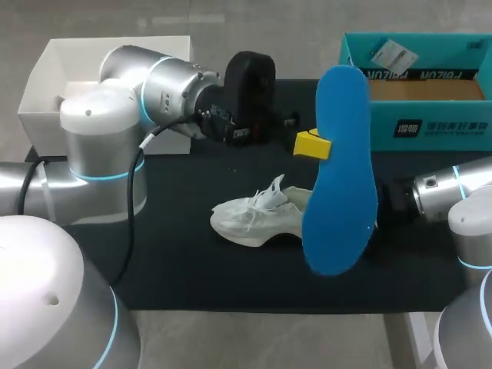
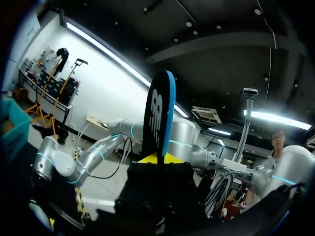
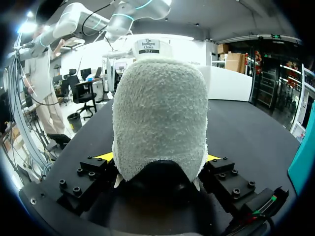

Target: Take the shoe out of the shoebox, open the shoe tongue, remove and reinsert the insole, then place the shoe into the shoebox

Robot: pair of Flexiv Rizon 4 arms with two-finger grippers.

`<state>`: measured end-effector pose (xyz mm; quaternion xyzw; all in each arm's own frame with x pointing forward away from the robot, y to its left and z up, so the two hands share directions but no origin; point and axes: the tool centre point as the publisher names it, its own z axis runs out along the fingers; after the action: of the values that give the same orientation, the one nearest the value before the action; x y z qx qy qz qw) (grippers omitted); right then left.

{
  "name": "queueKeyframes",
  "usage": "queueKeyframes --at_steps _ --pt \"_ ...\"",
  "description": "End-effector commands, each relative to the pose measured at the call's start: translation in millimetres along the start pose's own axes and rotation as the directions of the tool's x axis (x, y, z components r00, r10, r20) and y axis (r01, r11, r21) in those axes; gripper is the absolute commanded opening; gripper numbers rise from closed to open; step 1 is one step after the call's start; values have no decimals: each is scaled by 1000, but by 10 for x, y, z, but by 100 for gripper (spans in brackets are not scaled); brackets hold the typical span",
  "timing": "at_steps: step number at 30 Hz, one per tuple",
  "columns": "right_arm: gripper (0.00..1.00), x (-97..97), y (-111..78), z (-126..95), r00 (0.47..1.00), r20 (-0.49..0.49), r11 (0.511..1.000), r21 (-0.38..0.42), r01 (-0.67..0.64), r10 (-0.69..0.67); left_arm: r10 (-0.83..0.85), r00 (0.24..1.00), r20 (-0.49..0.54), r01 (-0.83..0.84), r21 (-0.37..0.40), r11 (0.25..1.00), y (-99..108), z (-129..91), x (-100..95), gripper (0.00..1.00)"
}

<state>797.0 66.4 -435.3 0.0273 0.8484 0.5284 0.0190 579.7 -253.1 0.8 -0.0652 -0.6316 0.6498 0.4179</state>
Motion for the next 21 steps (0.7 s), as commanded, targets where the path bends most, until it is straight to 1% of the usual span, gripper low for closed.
queueKeyframes --at_steps 1,6,11,15,16,21 --pt "0 3 -16 30 1000 1 1000 2 0 0 -3 990 144 -2 37 999 153 -68 342 0" --pt "0 3 -16 30 1000 1 1000 2 0 0 1 987 158 -9 51 999 220 -76 462 0" --pt "0 3 -16 30 1000 1 1000 2 0 0 -10 987 161 1 57 998 254 -90 518 0" --pt "0 3 -16 30 1000 1 1000 2 0 0 -81 981 178 71 60 996 266 -103 538 0" --pt "0 3 -16 30 1000 1 1000 2 0 0 -97 978 182 85 72 994 268 -103 537 0" --pt "0 3 -16 30 1000 1 1000 2 0 0 -160 968 191 145 91 985 293 -123 500 0"
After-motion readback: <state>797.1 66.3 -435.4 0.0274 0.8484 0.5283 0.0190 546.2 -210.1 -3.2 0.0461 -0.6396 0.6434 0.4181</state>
